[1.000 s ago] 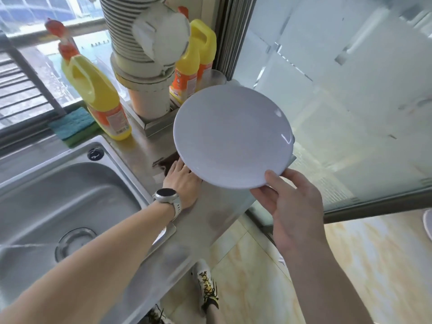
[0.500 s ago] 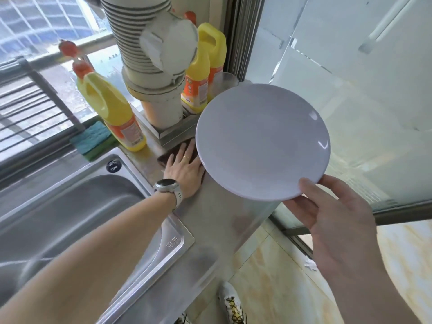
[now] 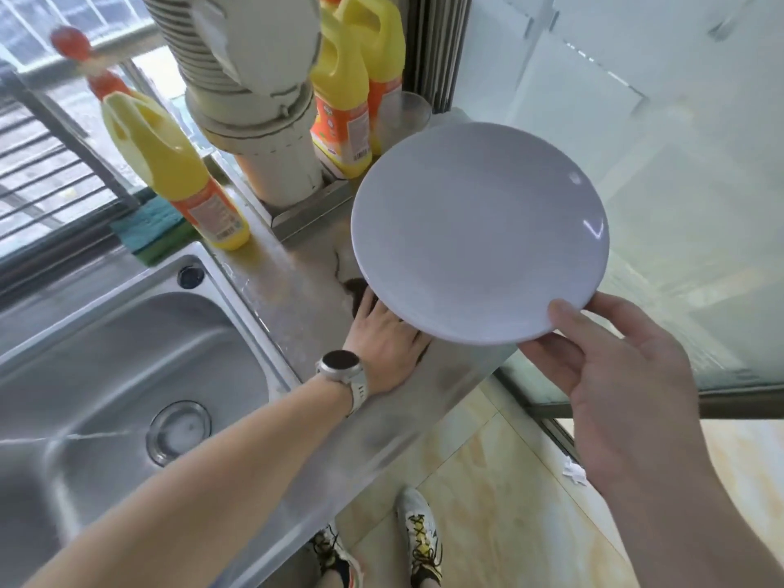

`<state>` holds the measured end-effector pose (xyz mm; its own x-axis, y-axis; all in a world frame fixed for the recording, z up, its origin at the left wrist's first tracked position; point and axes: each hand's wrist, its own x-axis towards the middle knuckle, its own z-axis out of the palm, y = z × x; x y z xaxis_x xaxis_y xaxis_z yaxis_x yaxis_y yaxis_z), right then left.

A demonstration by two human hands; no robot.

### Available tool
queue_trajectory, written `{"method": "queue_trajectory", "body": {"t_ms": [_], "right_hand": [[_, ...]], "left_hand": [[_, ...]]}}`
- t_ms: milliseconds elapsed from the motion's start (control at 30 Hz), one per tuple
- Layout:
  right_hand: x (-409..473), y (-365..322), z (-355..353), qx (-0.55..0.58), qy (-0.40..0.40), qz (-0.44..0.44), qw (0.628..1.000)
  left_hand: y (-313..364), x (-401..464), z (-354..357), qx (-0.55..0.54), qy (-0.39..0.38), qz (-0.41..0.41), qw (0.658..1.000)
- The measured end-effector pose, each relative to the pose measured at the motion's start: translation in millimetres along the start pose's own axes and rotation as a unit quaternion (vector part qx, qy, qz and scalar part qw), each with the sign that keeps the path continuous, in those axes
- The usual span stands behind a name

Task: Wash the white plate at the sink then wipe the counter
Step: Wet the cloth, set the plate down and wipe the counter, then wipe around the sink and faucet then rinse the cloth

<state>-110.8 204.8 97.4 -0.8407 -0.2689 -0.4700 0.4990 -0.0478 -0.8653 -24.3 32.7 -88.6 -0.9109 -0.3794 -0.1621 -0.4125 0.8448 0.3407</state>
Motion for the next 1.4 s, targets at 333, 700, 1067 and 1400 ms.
{"method": "queue_trajectory", "body": {"t_ms": [333, 700, 1067, 1400], "right_hand": [[5.7, 4.8, -2.9, -0.052, -0.061, 0.038, 0.996], [16.6, 47.3, 26.4, -0.099, -0.109, 0.035, 0.988], [51.0, 121.6, 58.8, -0.158, -0.104, 0.073, 0.979], [84.1, 141.0, 52.0, -0.318, -0.001, 0.009, 0.948]], "left_hand": [[-66.8, -77.5, -1.1, 0.081, 0.064, -0.166, 0.981], [-77.1, -94.7, -10.8, 0.055, 0.022, -0.149, 0.987], [-7.6, -168.1, 24.8, 0.031, 0.091, -0.052, 0.994], [-11.6, -181.8, 0.4, -0.295, 0.118, -0.132, 0.939]]}}
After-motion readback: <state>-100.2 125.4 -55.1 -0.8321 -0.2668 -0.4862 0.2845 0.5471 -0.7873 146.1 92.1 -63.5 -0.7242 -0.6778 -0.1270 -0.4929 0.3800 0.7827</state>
